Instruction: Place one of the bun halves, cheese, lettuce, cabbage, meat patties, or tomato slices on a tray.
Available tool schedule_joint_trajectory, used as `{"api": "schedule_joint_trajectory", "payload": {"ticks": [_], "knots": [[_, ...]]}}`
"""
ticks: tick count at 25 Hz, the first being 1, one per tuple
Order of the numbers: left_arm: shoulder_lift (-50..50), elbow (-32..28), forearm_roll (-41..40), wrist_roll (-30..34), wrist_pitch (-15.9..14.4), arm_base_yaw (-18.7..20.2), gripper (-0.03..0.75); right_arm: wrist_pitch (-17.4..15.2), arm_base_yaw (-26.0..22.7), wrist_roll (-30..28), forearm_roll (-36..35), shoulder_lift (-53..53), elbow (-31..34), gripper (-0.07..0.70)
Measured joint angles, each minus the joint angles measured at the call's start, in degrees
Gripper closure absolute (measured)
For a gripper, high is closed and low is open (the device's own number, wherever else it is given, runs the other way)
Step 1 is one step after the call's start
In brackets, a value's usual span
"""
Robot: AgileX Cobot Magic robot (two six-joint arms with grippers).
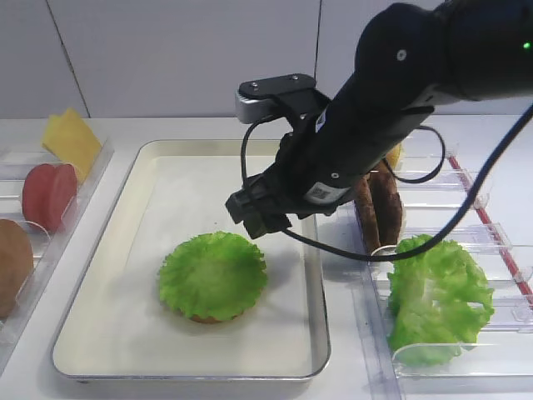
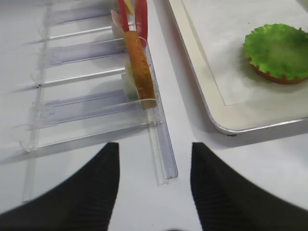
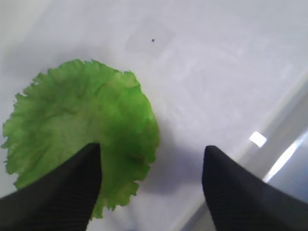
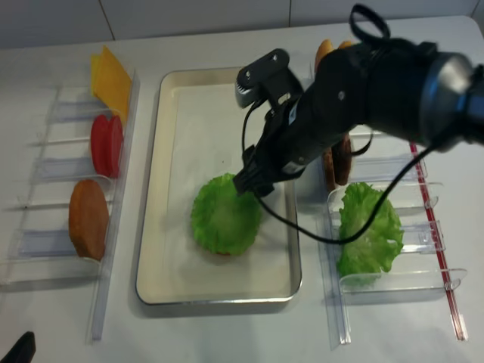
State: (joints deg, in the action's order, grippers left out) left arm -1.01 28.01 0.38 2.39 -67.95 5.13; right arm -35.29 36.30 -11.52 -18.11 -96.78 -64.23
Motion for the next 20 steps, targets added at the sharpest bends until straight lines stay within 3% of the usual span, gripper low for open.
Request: {"api": "schedule_joint_trajectory", "payload": {"ticks": [9,16,20], "knots": [[0.0,0.0,0.0,0.0,0.0,0.0,0.368,-9.3,0.0,15.3,14.9,10.2,0.0,0.104],[0.0,0.0,0.0,0.0,0.0,0.0,0.368,-24.0,0.0,21.2,25.6,14.2,0.0,0.104],[0.0,0.0,0.0,0.0,0.0,0.0,0.368,-28.6,0.0,23.2,28.7,15.4,0.0,0.104]]}}
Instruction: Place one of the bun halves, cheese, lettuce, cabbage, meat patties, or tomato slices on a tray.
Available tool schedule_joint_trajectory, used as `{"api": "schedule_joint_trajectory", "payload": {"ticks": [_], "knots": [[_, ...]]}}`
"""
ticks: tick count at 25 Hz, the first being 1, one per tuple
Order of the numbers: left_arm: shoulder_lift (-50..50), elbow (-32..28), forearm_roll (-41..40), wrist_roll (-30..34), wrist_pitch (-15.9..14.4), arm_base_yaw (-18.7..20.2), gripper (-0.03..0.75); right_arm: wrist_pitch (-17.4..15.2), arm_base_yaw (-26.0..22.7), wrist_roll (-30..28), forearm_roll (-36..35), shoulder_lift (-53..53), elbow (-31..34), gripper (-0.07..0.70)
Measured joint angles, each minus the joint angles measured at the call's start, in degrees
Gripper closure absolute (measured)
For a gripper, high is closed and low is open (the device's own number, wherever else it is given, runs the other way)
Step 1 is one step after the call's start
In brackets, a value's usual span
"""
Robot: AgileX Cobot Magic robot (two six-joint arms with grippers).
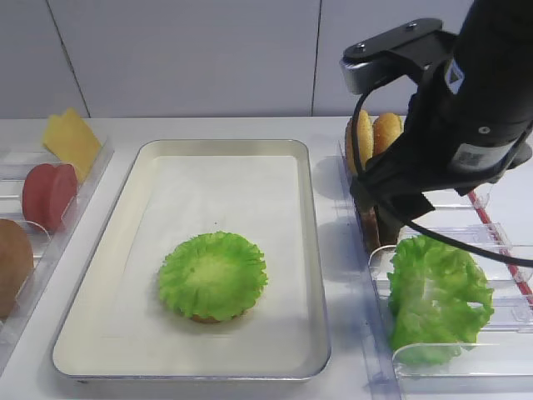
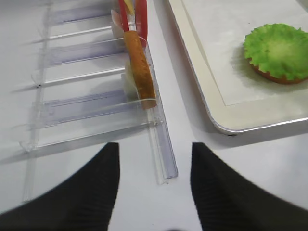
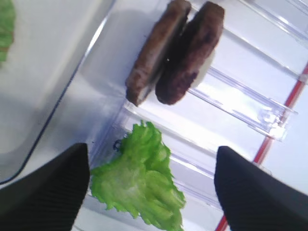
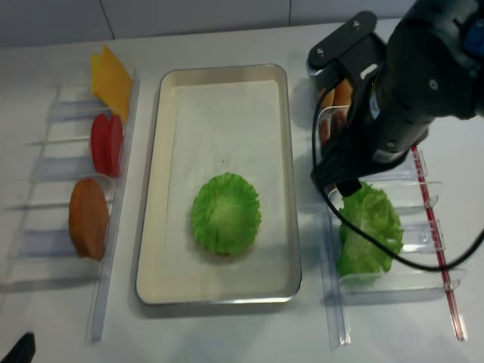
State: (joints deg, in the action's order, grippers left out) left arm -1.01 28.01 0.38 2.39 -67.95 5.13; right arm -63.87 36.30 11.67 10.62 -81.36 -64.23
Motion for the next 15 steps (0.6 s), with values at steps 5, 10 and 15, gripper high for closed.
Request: {"api": "schedule_joint_trajectory", "payload": {"ticks": [5,10,15], "knots": [[0.0,0.0,0.0,0.0,0.0,0.0,0.368,-2.3,0.0,0.7,0.5,6.7,0.0,0.109],[0.0,0.0,0.0,0.0,0.0,0.0,0.368,-6.3,0.0,-1.1,0.1,16.6,0.0,0.157],[0.0,0.0,0.0,0.0,0.0,0.0,0.368,-7.5,0.0,-2.2,-0.1,26.3,3.1,0.176]]}}
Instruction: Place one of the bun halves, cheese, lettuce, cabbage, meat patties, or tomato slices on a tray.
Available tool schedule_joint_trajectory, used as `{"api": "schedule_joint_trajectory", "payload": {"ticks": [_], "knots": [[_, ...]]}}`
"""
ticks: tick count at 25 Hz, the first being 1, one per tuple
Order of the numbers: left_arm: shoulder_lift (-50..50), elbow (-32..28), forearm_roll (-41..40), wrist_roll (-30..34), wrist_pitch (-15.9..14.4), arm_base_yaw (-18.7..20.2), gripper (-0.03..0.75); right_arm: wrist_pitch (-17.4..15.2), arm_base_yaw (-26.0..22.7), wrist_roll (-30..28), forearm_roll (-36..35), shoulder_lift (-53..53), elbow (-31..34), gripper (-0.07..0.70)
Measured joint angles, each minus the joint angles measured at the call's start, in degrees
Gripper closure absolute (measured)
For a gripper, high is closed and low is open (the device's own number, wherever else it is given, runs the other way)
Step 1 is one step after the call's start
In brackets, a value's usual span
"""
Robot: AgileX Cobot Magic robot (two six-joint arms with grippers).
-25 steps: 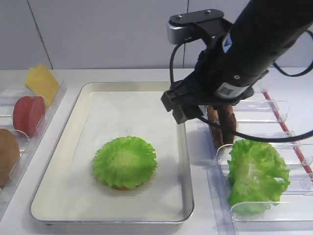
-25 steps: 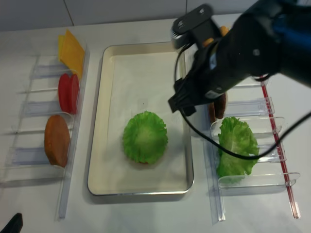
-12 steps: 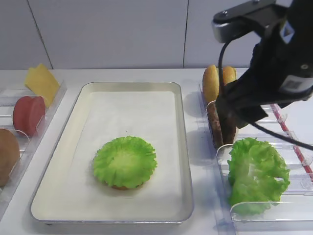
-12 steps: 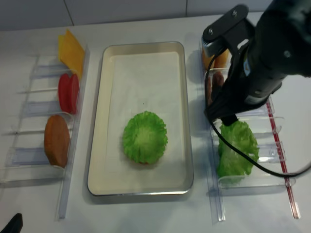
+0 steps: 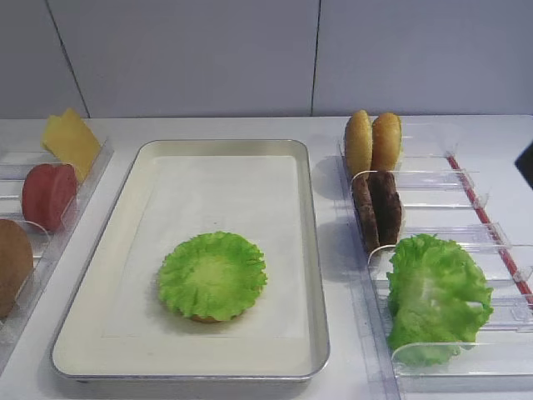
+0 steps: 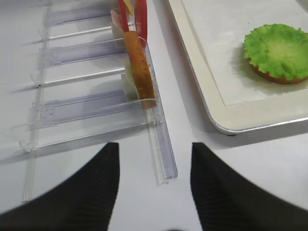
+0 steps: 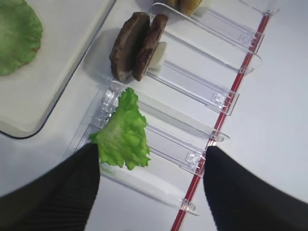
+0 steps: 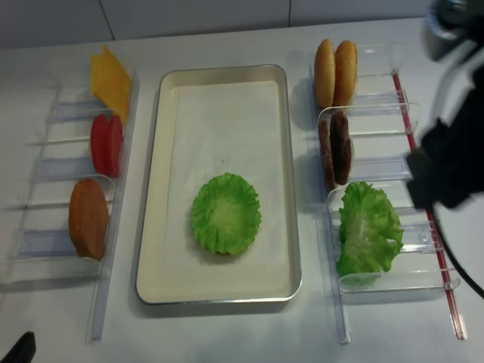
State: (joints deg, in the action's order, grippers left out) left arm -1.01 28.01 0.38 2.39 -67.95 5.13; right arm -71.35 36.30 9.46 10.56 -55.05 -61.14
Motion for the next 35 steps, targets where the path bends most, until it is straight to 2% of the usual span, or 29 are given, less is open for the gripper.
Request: {"api": "schedule_joint_trajectory", "payload": {"ticks": [9,16,21,26,35], "knots": [[0.0,0.0,0.0,0.0,0.0,0.0,0.368,-1.0,-0.5,-0.2,-1.0,17.9,10.5,0.178],[0.0,0.0,0.0,0.0,0.0,0.0,0.368,-1.4,-9.8,-0.8,-3.7,29.0,16.4,0.178],[0.0,0.0,0.0,0.0,0.0,0.0,0.368,-1.3,-17.7,-6.4,-9.1,35.7,21.6,0.178],[0.0,0.0,0.0,0.0,0.0,0.0,0.368,0.9,-23.9,-9.5,-13.5,41.5,26.2,0.178],[0.0,0.0,0.0,0.0,0.0,0.0,0.368,4.6,-34.4,-11.4,-13.9,50.3,31.3,0.178]]}}
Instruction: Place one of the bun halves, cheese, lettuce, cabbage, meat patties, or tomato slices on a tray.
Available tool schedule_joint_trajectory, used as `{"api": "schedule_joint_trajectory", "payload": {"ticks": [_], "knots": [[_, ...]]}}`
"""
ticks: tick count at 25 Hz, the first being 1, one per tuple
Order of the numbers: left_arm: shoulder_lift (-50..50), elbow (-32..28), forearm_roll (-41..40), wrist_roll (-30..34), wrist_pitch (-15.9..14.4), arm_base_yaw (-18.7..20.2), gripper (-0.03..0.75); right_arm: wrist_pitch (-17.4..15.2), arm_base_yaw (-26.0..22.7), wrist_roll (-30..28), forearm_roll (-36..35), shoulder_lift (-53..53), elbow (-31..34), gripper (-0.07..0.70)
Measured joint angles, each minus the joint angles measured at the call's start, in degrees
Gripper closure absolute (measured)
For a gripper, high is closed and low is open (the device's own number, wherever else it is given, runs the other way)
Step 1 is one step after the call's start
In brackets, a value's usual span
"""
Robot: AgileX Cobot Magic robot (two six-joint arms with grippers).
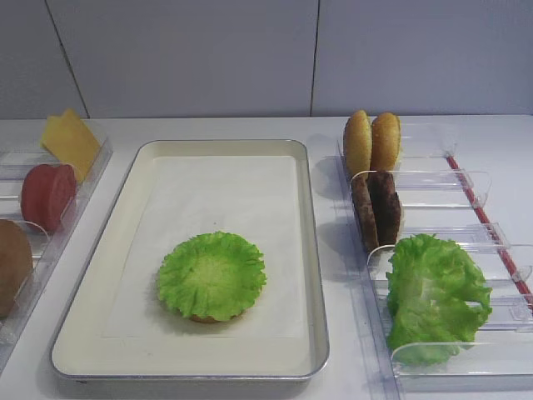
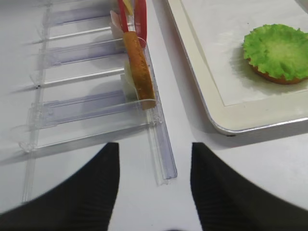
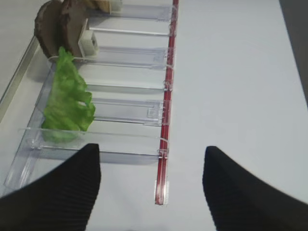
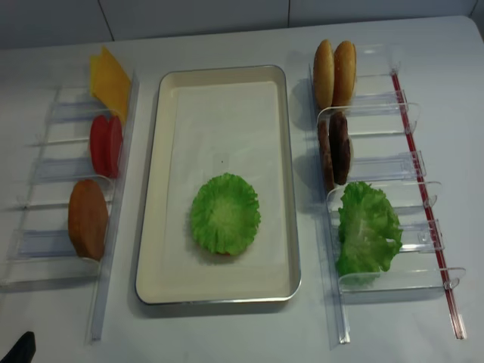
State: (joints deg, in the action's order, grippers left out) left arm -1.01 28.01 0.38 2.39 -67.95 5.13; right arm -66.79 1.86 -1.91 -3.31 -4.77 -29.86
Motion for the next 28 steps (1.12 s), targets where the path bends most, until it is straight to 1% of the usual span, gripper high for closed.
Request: {"api": "schedule_joint_trajectory", "payload": {"ticks": [3,6,28], "knots": [[0.0,0.0,0.0,0.0,0.0,0.0,0.368,0.4,-2.6,-1.3,0.0,2.6,1.2,0.178],[0.0,0.0,0.0,0.0,0.0,0.0,0.368,0.9,-3.9,-3.3,0.0,4.7,2.7,0.178],[0.0,0.0,0.0,0.0,0.0,0.0,0.368,1.1,-4.0,-3.8,-0.3,5.7,2.7,0.178]]}}
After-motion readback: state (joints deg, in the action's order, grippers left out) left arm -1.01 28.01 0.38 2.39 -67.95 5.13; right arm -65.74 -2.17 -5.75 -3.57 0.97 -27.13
